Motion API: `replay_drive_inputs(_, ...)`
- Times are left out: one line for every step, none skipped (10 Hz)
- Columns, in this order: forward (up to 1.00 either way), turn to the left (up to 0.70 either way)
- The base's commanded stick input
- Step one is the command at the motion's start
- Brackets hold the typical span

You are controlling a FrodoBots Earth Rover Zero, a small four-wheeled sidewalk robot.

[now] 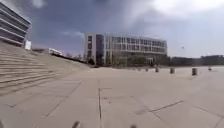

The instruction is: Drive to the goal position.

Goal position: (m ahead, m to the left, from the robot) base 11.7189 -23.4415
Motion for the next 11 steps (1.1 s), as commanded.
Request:
replay_drive_inputs(0.70, 0.00)
replay_drive_inputs(0.70, -0.30)
replay_drive_inputs(0.70, -0.35)
replay_drive_inputs(0.70, -0.35)
replay_drive_inputs(0.70, -0.30)
replay_drive_inputs(0.70, -0.06)
replay_drive_inputs(0.70, 0.00)
replay_drive_inputs(0.70, 0.00)
replay_drive_inputs(0.70, 0.00)
replay_drive_inputs(0.70, 0.00)
replay_drive_inputs(0.70, 0.00)
